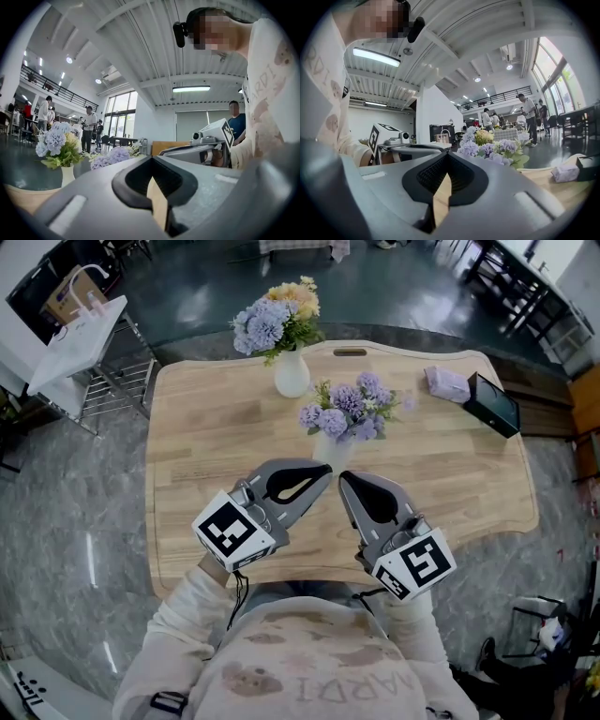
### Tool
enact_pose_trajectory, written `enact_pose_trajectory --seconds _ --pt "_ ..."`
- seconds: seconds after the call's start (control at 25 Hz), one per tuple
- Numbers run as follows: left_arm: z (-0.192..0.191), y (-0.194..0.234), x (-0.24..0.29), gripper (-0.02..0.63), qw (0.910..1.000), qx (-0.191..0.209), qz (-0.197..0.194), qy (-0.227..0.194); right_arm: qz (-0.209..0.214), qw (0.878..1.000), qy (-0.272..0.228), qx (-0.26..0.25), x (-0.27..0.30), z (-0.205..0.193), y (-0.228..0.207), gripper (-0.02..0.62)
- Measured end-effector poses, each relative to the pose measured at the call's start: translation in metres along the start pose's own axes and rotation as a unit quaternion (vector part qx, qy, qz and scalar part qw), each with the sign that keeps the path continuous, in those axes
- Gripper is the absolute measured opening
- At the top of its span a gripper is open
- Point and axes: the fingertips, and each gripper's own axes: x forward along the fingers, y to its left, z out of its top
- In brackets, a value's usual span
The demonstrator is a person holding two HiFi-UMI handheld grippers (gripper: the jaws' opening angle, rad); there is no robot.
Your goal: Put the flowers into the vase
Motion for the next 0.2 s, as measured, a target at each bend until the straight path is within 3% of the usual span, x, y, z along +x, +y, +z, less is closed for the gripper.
enact_pose_trajectory --seconds 0.2 --pt "-0.0001 0.0014 -0.0002 0.000 1.0000 -0.003 0.003 -0.002 0.001 1.000 0.002 0.001 -0.0009 -0.0007 0.0000 0.025"
